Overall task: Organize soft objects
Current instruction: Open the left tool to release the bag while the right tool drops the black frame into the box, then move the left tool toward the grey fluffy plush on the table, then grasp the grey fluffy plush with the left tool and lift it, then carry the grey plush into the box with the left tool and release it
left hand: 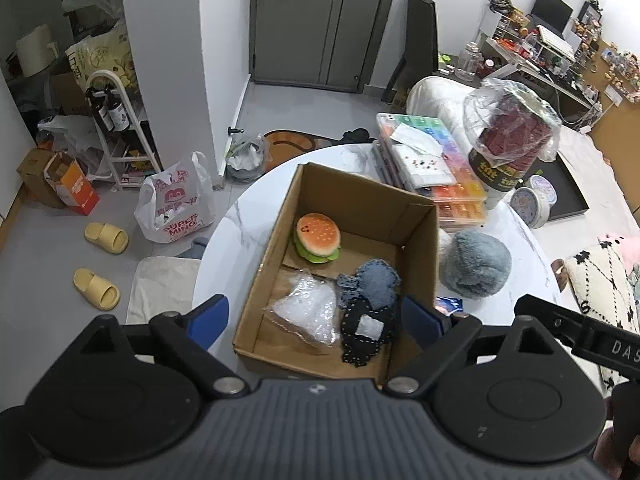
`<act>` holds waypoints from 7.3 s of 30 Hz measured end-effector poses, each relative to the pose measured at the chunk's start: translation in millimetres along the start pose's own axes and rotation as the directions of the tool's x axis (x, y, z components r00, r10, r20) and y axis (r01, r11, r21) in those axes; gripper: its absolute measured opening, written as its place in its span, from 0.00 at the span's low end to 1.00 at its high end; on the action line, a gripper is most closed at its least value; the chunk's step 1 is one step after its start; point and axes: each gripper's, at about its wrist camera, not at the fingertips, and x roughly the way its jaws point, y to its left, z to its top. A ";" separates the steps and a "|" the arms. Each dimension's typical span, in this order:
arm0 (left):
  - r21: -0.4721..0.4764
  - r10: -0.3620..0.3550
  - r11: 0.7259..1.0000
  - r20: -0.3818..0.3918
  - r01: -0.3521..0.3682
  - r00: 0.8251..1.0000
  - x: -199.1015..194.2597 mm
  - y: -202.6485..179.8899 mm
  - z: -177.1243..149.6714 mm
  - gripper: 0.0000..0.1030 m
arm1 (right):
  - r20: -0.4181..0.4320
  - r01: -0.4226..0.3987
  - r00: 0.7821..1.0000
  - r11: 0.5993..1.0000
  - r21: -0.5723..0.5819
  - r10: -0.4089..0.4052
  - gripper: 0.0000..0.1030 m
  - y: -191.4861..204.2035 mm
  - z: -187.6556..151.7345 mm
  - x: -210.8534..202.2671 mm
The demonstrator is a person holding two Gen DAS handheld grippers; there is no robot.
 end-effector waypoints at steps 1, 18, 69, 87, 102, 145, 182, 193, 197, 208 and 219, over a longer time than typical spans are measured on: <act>0.005 -0.002 1.000 0.003 0.002 1.000 -1.2 -2.4 -0.6 0.90 | 0.002 0.003 1.000 1.000 0.008 -0.003 0.95 -3.0 0.1 -0.7; 0.052 -0.024 0.998 0.037 0.022 0.999 -8.0 -48.3 -1.2 0.90 | 0.029 0.024 0.999 0.996 0.082 -0.026 0.99 -53.9 -9.0 -18.0; 0.150 -0.050 0.986 -0.104 0.066 0.993 124.8 -199.3 39.6 0.71 | 0.002 -0.062 0.998 0.979 0.196 0.063 0.78 -151.3 -1.5 47.5; 0.130 0.003 0.991 -0.167 0.019 0.986 173.4 -210.1 43.0 0.68 | -0.002 -0.224 0.970 0.891 0.395 0.245 0.69 -171.3 9.6 101.8; 0.032 -0.050 0.998 -0.221 0.059 0.974 179.8 -201.0 46.7 0.58 | 0.042 -0.308 0.946 0.846 0.436 0.322 0.51 -168.2 10.2 111.5; 0.011 -0.131 0.991 -0.234 0.137 0.963 163.0 -198.6 36.6 0.41 | 0.039 -0.284 0.951 0.819 0.499 0.306 0.52 -173.3 -4.5 86.2; -0.060 -0.153 0.987 -0.016 0.151 0.988 -3.8 -76.2 49.3 0.39 | 0.012 -0.397 0.914 0.889 0.229 0.406 0.50 -6.0 13.6 1.9; -0.116 -0.144 0.983 -0.010 0.142 0.990 -5.1 -22.9 44.9 0.39 | -0.043 -0.405 0.907 0.894 0.191 0.420 0.50 37.9 5.6 21.4; -0.139 -0.144 0.980 -0.009 0.141 0.990 -0.9 -5.6 44.8 0.39 | -0.058 -0.405 0.906 0.897 0.176 0.420 0.50 51.5 2.9 28.2; -0.203 -0.162 0.967 -0.029 0.153 0.986 26.7 26.1 44.4 0.39 | -0.093 -0.349 0.928 0.929 0.125 0.361 0.50 73.3 0.6 51.9; -0.242 -0.198 0.953 -0.037 0.184 0.979 61.2 28.9 44.4 0.39 | -0.077 -0.285 0.952 0.950 0.128 0.296 0.52 62.8 0.1 71.6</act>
